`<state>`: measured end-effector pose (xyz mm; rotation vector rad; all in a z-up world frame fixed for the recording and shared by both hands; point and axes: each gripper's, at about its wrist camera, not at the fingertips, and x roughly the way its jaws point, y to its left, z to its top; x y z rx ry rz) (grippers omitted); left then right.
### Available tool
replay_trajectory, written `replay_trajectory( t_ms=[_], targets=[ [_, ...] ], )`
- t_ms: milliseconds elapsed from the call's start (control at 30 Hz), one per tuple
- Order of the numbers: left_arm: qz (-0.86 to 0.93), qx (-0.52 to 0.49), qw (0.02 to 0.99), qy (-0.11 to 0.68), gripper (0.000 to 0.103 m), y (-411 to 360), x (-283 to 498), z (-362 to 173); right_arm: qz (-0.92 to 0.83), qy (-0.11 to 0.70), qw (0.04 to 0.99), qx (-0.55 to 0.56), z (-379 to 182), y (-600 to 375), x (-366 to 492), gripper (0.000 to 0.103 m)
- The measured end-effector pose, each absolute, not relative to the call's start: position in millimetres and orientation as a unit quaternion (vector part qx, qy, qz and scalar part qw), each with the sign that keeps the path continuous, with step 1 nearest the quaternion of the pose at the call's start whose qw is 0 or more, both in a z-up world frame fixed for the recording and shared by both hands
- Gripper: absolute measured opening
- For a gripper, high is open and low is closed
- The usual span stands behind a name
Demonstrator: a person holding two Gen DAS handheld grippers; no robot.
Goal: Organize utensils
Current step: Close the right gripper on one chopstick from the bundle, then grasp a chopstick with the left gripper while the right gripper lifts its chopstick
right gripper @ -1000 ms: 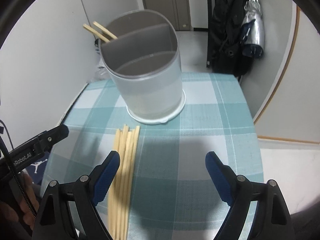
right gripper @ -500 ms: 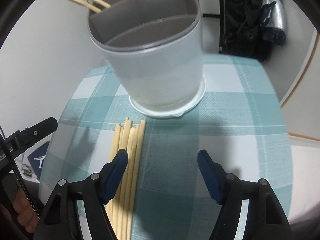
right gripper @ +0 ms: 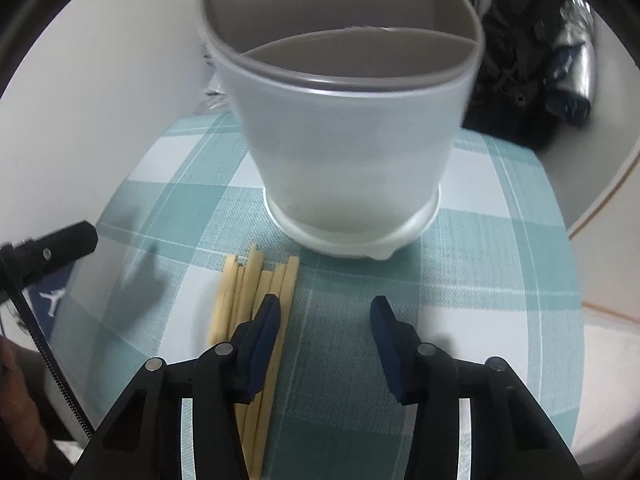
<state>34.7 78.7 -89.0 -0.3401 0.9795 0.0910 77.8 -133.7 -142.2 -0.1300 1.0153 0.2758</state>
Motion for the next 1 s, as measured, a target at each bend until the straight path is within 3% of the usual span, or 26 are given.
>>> replay_trajectory(
  t_ms=[100,167,267,533,667,1000],
  targets=[
    [0.049,-0.165,0.863,0.475,0.079,80,36,-92,0.128,0.482,0.864,-0.07,-142,-129,78,0.038],
    [0.051,-0.167,0.861,0.478,0.079,81,36,-93,0.129,0.486,0.862,-0.07,-142,-128,80,0.024],
    [0.052,-0.169,0.862,0.475,0.079,82,35,-91,0.133,0.489,0.859,-0.073,-141,-128,80,0.018],
    [0.055,-0.168,0.862,0.475,0.079,83,35,-91,0.144,0.478,0.858,-0.125,-143,-116,70,0.013],
    [0.056,-0.168,0.859,0.48,0.079,82,36,-94,0.157,0.478,0.854,-0.135,-142,-114,64,0.005],
    [0.067,-0.193,0.86,0.467,0.079,90,37,-89,0.179,0.507,0.837,-0.106,-138,-134,47,0.005]
  ],
)
